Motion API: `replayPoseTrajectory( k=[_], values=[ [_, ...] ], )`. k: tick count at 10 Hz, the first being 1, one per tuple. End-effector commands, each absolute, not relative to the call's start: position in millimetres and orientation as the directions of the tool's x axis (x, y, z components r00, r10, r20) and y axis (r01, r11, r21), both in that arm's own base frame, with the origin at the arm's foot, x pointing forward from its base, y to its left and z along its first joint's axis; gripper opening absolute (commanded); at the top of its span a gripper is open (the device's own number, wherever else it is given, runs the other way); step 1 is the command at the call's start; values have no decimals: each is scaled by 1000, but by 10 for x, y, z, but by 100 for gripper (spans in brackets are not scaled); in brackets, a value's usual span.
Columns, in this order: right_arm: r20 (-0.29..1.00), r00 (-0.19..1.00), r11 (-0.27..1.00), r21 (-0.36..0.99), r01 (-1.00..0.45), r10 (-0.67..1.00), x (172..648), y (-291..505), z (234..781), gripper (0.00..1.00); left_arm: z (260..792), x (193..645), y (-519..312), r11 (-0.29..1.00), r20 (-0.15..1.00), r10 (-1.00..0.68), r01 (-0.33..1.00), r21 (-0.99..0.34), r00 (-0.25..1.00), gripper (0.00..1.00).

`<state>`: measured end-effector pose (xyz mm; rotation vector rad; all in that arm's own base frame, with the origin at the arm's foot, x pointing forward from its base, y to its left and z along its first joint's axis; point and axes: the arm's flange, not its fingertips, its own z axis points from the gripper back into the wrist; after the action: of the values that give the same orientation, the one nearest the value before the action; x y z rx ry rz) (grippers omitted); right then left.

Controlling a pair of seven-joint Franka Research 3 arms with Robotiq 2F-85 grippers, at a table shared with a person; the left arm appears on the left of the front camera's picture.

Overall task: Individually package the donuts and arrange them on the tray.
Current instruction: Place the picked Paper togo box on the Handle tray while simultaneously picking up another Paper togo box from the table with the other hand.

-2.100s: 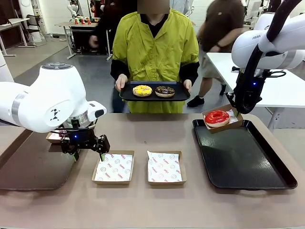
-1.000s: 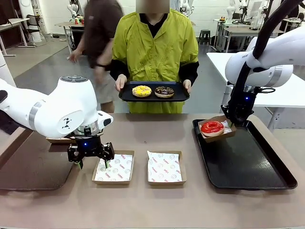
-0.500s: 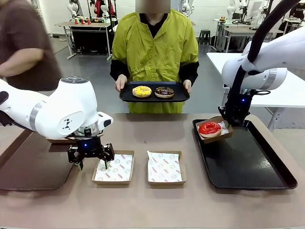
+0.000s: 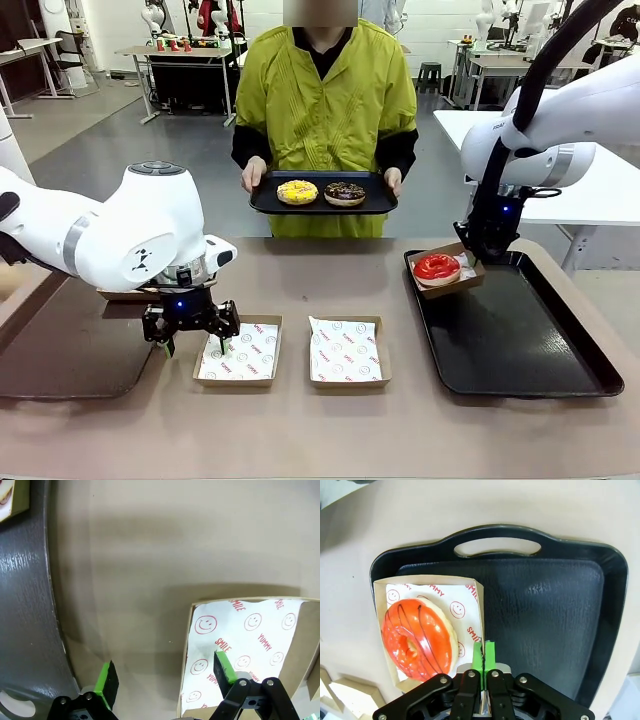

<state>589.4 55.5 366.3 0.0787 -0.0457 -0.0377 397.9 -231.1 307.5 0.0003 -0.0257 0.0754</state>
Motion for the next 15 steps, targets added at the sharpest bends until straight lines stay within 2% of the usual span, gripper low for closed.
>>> replayPoseTrajectory(
  k=[1, 2, 3, 4, 5, 6, 7, 8, 13, 15],
  values=[
    [36, 998, 997, 69, 44, -47, 5951, 564, 3679, 1, 3118, 4003, -2324, 996, 59, 74, -70, -57, 996, 88],
    [26, 999, 996, 80, 42, -44, 5950, 559, 3677, 61, 3135, 4001, -2320, 995, 58, 78, -74, -69, 995, 41],
    [25, 999, 996, 80, 43, -46, 5952, 557, 3676, 61, 3140, 4002, -2313, 994, 54, 77, -73, -77, 996, 29],
    [24, 998, 995, 83, 48, -50, 5955, 553, 3678, 100, 3151, 4005, -2306, 994, 57, 78, -73, -78, 995, 0],
    [24, 998, 995, 83, 50, -53, 5954, 550, 3678, 65, 3165, 4004, -2297, 994, 58, 78, -73, -78, 995, 0],
    [20, 998, 995, 85, 53, -55, 5953, 544, 3674, 100, 3172, 4002, -2293, 994, 57, 77, -73, -79, 995, 0],
    [19, 998, 995, 86, 54, -56, 5949, 543, 3672, 100, 3166, 4004, -2289, 994, 53, 77, -73, -79, 996, 5],
    [18, 998, 995, 87, 56, -58, 5945, 540, 3671, 100, 3162, 4004, -2285, 994, 51, 77, -73, -79, 996, 0],
    [17, 998, 993, 102, 66, -68, 5937, 526, 3681, 100, 3186, 3998, -2266, 996, 43, 68, -65, -68, 997, 0],
    [-28, 995, 975, 197, 102, -98, 5768, 455, 3926, 100, 3356, 3975, -2297, 998, 16, 18, -17, -58, 1000, 0]
  ],
)
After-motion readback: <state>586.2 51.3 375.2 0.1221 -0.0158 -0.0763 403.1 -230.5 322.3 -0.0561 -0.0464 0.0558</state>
